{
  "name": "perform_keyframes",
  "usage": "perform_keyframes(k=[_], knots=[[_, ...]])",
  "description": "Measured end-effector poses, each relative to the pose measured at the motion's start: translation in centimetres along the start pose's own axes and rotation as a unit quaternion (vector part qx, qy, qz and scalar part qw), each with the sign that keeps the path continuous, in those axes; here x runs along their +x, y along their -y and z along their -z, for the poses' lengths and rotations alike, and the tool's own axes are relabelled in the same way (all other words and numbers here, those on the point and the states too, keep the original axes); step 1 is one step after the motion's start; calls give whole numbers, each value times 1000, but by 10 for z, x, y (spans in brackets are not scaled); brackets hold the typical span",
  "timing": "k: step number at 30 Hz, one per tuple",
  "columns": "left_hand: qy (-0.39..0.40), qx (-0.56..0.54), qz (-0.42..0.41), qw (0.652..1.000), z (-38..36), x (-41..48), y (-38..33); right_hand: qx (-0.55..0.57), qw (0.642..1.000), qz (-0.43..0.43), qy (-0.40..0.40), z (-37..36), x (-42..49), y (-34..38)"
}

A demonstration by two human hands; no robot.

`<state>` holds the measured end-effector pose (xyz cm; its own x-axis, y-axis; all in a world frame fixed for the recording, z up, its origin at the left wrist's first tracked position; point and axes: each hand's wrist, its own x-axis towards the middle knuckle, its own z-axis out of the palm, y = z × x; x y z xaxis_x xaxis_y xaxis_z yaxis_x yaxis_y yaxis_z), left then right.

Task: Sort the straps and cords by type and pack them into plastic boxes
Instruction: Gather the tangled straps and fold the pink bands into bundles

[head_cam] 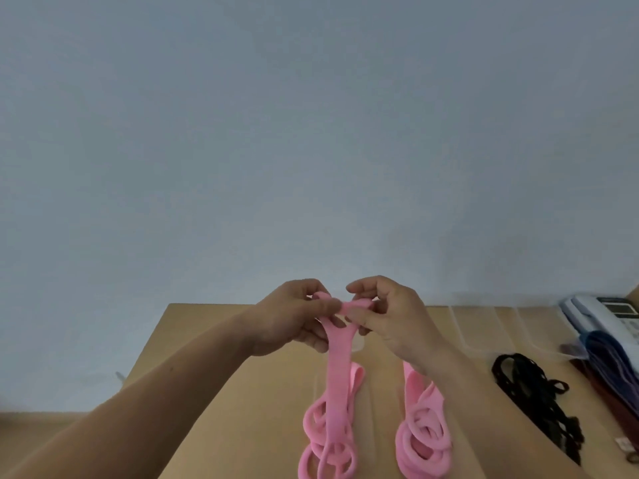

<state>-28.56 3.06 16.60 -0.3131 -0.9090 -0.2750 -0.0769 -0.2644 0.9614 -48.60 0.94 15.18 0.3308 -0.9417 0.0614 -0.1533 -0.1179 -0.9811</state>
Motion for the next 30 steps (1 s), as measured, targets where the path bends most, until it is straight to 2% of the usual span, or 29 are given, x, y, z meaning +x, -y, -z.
perform_keyframes(k=[3, 6, 9, 12, 15, 18, 21, 25, 27, 30], knots=[[-12, 12, -29, 999, 1, 6, 2, -46, 999, 1, -21, 0, -2, -1], [-16, 20, -57, 998, -1, 8, 5, -38, 999, -7, -23, 1, -4, 0], [-19, 62, -86, 994, -2, 8, 5, 4, 999, -47, 10, 4, -7, 2], [-21, 89, -105, 990, -5, 4, 3, -33, 998, -48, 28, 8, -9, 6], [-22, 32, -84, 996, -8, 0, 2, -120, 993, 15, -7, 8, -8, 9], [-12, -27, -26, 999, -9, -4, -5, -218, 967, 120, -53, 2, -5, 13], [-5, -41, -2, 999, -6, -7, -14, -249, 941, 219, -72, -3, -3, 16], [-13, -56, -25, 998, -1, -11, -23, -232, 929, 277, -83, -4, 1, 18], [-19, -66, -39, 997, -1, -13, -26, -181, 949, 250, -66, -3, 2, 20], [-48, -59, -66, 995, -4, -15, -28, -58, 986, 158, -12, 1, 0, 25]])
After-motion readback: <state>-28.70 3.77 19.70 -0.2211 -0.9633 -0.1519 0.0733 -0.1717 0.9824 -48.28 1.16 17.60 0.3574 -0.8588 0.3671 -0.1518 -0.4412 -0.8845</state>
